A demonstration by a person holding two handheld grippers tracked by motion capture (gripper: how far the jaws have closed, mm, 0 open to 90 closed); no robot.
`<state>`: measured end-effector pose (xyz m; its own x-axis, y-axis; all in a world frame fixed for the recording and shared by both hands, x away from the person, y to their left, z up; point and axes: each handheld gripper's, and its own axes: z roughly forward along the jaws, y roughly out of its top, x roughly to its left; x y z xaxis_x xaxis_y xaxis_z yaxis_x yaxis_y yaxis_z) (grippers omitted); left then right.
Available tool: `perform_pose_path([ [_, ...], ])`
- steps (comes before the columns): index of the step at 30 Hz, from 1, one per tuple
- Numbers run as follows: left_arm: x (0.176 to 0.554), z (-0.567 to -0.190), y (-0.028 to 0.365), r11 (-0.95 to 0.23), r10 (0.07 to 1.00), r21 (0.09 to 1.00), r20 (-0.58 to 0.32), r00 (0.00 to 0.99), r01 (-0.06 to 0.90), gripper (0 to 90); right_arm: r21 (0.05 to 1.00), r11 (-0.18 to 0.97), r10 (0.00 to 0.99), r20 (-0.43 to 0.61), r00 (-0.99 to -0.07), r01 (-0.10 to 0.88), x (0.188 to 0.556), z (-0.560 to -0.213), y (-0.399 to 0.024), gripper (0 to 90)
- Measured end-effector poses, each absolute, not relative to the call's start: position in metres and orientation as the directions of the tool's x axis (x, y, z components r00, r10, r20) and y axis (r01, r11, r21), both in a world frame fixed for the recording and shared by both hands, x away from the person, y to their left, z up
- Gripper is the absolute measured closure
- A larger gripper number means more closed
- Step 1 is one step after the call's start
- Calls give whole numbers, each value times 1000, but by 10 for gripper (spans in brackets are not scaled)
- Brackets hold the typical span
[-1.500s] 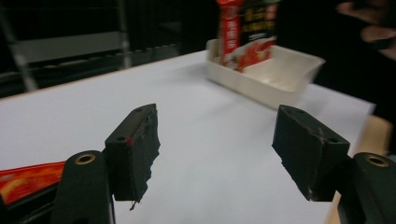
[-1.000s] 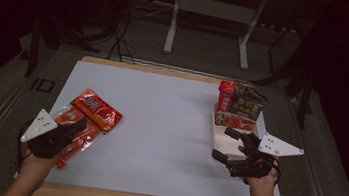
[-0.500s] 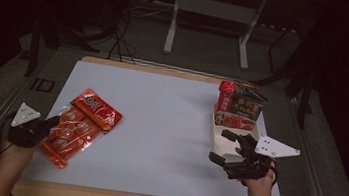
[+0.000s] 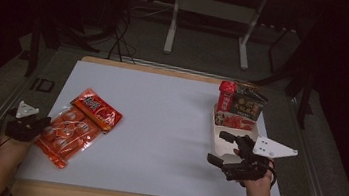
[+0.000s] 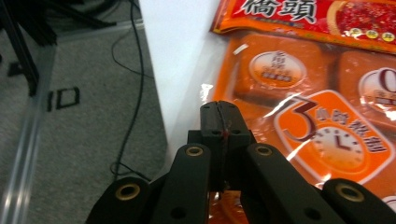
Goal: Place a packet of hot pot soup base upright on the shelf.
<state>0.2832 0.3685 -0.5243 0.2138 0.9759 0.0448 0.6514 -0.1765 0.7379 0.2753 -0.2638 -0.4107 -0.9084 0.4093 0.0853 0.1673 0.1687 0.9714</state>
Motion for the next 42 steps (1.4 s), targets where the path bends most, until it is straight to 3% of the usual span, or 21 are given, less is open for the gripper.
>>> perform_pose_path([
  [7, 287, -523, 378, -197, 965, 682, 9, 261, 704, 900, 968, 178, 397, 96, -913, 179, 277, -413, -259, 144],
  [13, 294, -523, 374, -246, 961, 638, 64, 268, 730, 900, 967, 182, 394, 92, -914, 176, 276, -412, -258, 145],
  [21, 289, -525, 367, -239, 959, 637, 35, 281, 733, 900, 968, 177, 396, 95, -914, 177, 276, -412, -260, 145],
  [35, 255, -528, 306, -238, 916, 659, -93, 391, 713, 900, 968, 184, 390, 89, -916, 172, 276, -411, -258, 145],
  [42, 249, -527, 274, -265, 899, 653, -99, 427, 710, 900, 968, 186, 387, 87, -918, 170, 276, -410, -258, 146],
])
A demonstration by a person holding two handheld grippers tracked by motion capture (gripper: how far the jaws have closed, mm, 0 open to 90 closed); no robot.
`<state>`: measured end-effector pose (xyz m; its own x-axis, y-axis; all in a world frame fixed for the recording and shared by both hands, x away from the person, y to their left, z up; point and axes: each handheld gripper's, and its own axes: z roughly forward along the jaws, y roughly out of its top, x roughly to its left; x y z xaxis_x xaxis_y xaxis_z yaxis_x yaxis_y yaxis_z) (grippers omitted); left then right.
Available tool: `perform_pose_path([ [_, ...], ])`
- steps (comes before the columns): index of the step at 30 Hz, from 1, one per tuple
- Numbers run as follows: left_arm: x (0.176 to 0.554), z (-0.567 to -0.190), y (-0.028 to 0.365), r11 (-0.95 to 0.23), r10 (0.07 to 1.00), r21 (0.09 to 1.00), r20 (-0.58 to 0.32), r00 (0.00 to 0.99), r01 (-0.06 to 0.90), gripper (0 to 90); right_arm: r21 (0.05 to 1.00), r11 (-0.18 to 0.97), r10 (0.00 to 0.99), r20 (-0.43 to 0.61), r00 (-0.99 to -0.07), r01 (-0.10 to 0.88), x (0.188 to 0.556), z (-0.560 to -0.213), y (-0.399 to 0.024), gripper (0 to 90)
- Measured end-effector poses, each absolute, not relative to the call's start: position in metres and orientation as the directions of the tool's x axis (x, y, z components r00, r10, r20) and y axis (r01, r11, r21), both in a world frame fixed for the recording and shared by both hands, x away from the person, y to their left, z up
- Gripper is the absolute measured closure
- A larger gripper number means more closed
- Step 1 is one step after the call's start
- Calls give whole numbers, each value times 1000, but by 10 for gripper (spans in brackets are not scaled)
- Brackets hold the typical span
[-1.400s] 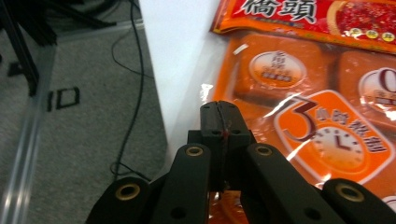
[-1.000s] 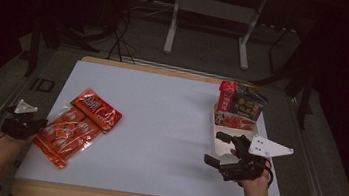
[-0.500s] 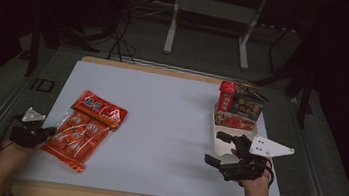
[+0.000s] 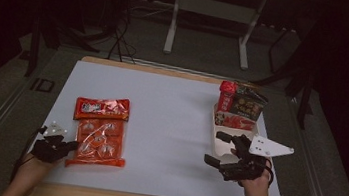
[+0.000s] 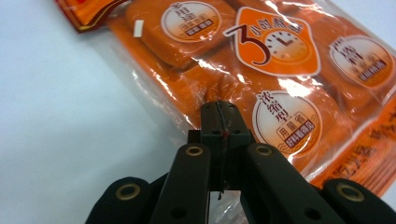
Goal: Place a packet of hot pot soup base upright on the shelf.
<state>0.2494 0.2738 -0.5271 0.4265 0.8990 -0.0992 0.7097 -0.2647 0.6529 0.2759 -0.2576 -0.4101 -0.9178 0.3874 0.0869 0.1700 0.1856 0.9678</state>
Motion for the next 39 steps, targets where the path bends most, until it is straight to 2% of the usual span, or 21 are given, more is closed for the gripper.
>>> perform_pose_path([
  [10, 242, -527, 257, -276, 885, 660, -109, 453, 698, 900, 968, 187, 390, 83, -917, 167, 275, -410, -258, 146],
  [13, 244, -524, 261, -227, 897, 675, -137, 421, 702, 900, 968, 188, 391, 82, -917, 167, 275, -411, -259, 145],
  [14, 249, -520, 264, -208, 915, 691, -112, 387, 692, 900, 968, 188, 393, 82, -916, 168, 275, -411, -259, 146],
  [15, 253, -518, 267, -183, 921, 696, -126, 369, 694, 900, 968, 187, 392, 84, -916, 169, 275, -410, -259, 145],
  [18, 262, -515, 271, -176, 933, 700, -107, 345, 692, 900, 969, 185, 392, 82, -916, 166, 275, -410, -260, 146],
  [28, 300, -527, 274, -120, 965, 659, -98, 242, 743, 900, 971, 174, 399, 81, -913, 163, 274, -409, -265, 146],
  [39, 306, -526, 261, -157, 959, 647, -80, 272, 746, 900, 969, 187, 394, 76, -916, 161, 274, -410, -260, 146],
])
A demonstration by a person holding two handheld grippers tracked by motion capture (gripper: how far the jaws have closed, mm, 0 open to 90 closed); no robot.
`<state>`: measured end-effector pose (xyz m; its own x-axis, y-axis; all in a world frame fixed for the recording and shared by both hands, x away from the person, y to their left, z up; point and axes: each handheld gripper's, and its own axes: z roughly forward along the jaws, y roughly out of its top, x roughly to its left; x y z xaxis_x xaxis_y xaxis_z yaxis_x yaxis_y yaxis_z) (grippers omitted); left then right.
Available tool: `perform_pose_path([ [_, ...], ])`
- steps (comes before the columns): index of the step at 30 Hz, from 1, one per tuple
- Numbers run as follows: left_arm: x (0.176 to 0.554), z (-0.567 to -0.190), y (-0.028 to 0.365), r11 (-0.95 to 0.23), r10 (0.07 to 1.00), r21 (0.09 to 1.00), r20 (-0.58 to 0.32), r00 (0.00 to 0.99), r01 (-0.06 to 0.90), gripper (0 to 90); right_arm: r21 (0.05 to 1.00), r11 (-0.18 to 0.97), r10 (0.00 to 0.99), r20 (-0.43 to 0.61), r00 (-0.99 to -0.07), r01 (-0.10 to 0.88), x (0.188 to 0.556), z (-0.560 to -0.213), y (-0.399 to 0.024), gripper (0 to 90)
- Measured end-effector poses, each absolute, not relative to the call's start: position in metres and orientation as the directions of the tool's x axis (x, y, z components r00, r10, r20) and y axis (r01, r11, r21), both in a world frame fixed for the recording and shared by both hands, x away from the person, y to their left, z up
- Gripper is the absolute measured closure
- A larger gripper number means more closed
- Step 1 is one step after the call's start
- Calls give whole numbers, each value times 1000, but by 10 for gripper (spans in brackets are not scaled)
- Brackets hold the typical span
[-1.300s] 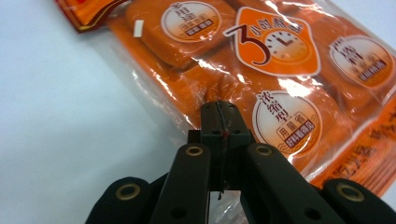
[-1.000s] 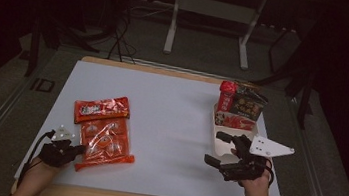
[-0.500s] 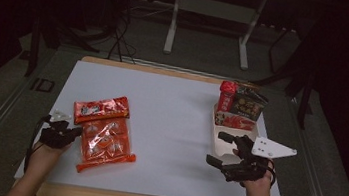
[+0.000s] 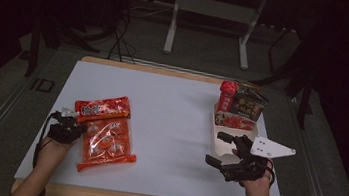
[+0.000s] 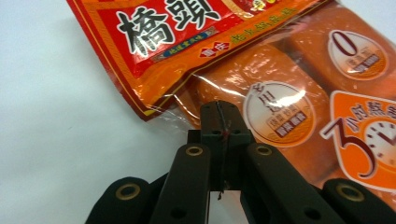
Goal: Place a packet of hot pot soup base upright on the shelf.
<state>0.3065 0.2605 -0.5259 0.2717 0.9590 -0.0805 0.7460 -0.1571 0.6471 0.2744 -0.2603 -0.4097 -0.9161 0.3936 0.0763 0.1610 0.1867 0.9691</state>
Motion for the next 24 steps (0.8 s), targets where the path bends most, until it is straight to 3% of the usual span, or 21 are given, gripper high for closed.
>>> perform_pose_path([
  [24, 317, -522, 171, -332, 869, 643, -76, 489, 690, 900, 970, 180, 393, 82, -916, 164, 276, -410, -263, 146],
])
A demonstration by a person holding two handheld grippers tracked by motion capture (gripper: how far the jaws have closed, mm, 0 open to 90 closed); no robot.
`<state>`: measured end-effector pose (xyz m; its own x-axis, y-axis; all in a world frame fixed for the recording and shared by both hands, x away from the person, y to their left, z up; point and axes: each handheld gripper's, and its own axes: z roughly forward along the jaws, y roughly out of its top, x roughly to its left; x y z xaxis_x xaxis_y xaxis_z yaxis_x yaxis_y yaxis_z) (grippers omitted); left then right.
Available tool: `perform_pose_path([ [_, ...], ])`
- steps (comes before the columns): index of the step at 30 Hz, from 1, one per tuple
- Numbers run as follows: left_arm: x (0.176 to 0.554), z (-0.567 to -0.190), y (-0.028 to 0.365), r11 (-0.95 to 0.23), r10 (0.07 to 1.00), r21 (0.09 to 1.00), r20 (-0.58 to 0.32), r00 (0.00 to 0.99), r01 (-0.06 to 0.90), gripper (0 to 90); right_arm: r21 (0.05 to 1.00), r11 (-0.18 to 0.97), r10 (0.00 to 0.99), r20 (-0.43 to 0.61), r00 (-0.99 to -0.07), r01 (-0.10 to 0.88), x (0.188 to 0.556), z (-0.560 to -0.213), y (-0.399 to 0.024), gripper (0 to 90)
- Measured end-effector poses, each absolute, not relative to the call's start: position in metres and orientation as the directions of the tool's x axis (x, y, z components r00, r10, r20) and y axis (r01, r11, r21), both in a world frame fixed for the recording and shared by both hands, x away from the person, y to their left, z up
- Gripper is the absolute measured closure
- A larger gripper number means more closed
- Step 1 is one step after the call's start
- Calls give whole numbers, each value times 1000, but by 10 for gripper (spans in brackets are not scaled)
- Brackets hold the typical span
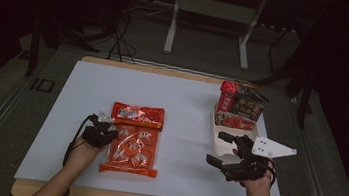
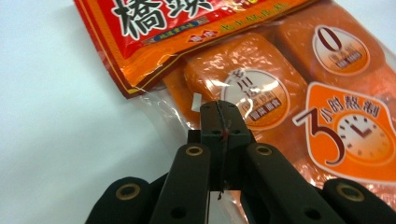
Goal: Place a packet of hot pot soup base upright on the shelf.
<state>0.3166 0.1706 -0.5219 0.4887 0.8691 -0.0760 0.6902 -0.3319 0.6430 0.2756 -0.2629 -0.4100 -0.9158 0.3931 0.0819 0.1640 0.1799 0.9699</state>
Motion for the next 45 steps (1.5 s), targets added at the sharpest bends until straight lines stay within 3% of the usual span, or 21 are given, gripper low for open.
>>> perform_pose_path([
  [16, 312, -520, 154, -359, 855, 638, -69, 515, 681, 900, 970, 180, 395, 81, -915, 163, 275, -410, -264, 146],
  [22, 291, -513, 160, -370, 837, 648, -79, 542, 666, 900, 970, 176, 402, 83, -912, 166, 275, -411, -268, 146],
  [30, 265, -519, 163, -424, 812, 593, -86, 577, 684, 900, 972, 175, 398, 76, -914, 157, 273, -408, -267, 146],
  [45, 251, -522, 139, -387, 783, 614, -176, 597, 688, 900, 970, 182, 392, 79, -917, 162, 274, -410, -263, 146],
])
